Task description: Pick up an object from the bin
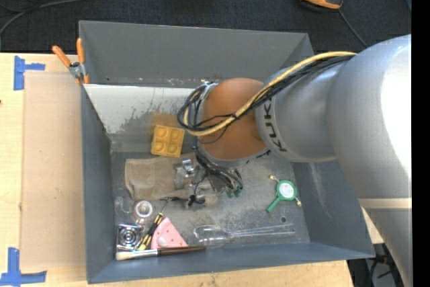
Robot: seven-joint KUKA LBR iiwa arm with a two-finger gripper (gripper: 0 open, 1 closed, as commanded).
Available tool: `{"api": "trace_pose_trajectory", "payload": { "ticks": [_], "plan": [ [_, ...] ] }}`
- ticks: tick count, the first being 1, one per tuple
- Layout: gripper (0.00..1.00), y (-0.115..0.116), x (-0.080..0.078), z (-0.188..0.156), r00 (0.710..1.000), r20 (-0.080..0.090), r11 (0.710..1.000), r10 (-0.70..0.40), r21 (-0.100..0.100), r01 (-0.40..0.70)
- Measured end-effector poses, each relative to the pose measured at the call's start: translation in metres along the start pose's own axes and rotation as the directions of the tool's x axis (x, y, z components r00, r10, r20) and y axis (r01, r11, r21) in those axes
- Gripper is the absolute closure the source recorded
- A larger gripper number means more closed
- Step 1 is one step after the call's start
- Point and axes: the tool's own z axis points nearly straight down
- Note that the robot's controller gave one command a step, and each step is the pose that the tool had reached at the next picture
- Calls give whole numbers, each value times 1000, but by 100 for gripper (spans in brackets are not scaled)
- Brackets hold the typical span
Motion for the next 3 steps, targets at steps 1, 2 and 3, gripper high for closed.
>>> {"api": "trace_pose_trajectory", "payload": {
  "ticks": [1,2,3],
  "plan": [
    [100,0,0,0,1000,0,1000,1,0,-1],
    [100,0,2,-12,1000,-7,1000,1,-1,-1],
    [100,1,1,-38,1000,-3,1000,2,0,-2]
  ]
}}
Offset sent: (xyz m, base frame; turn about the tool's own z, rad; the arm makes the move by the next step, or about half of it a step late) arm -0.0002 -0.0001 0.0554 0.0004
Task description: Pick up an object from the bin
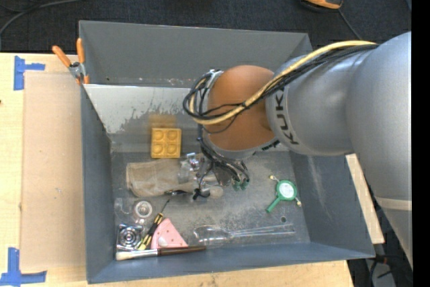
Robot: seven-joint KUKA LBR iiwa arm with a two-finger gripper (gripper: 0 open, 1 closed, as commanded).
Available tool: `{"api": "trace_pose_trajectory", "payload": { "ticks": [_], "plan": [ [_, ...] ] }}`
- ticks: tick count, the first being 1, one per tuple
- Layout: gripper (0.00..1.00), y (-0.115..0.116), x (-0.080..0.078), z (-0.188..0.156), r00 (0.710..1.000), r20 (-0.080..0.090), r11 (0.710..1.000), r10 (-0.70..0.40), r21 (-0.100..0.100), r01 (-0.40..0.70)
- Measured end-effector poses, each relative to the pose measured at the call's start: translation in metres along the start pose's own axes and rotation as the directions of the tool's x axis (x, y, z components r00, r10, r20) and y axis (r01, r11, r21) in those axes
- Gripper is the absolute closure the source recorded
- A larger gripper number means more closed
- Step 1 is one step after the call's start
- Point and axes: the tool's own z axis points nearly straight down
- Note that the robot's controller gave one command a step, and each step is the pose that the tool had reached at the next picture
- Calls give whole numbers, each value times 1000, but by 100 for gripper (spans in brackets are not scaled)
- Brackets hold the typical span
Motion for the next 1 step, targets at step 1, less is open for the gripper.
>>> {"api": "trace_pose_trajectory", "payload": {
  "ticks": [1],
  "plan": [
    [100,1,1,-28,1000,-3,1000,0,0,0]
  ]
}}
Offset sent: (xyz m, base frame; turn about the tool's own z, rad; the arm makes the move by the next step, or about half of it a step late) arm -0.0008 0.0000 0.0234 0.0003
